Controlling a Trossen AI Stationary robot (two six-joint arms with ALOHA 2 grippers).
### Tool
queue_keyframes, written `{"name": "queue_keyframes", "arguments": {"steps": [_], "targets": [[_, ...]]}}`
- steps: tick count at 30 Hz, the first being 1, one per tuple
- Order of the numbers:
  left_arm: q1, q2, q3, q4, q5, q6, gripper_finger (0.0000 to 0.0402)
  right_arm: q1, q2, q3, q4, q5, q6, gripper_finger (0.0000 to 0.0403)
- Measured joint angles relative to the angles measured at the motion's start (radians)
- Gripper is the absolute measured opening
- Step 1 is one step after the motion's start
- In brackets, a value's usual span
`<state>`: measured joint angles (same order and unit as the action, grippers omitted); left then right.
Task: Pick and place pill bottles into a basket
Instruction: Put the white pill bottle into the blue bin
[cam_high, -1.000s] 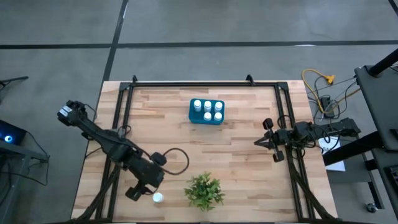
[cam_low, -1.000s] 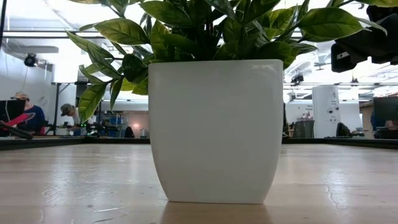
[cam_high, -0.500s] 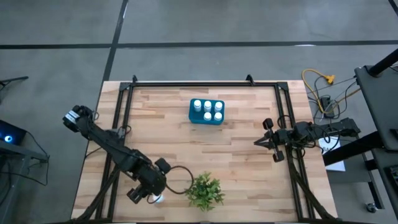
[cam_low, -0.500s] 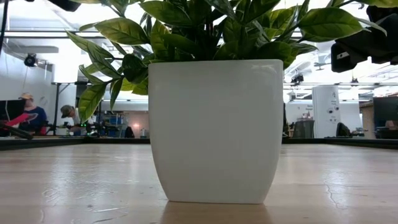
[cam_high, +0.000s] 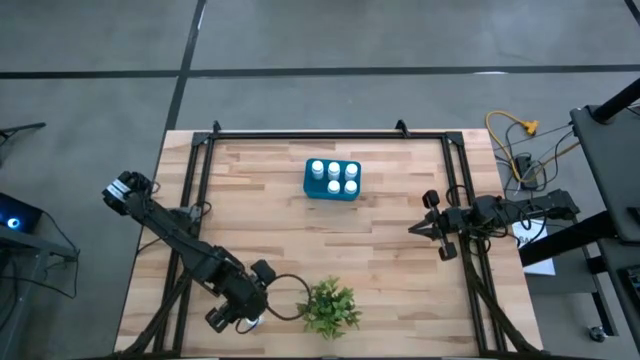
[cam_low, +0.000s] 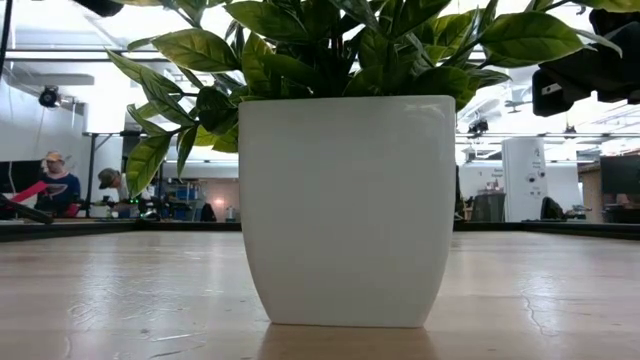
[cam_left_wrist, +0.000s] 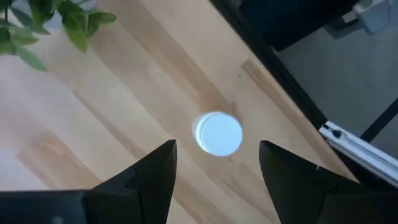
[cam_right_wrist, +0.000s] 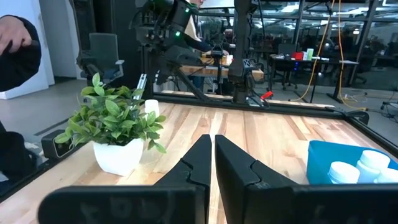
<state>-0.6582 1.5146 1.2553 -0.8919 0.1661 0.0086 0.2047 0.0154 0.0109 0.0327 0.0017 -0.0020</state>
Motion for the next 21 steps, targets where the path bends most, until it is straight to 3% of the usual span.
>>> {"name": "queue_keyframes", "arguments": {"steps": [21], "targets": [[-0.066, 0.082, 0.003, 0.050, -0.042, -0.003, 0.0210, 0.000, 0.000, 0.000, 0.000, 0.000, -0.001, 0.0012]]}}
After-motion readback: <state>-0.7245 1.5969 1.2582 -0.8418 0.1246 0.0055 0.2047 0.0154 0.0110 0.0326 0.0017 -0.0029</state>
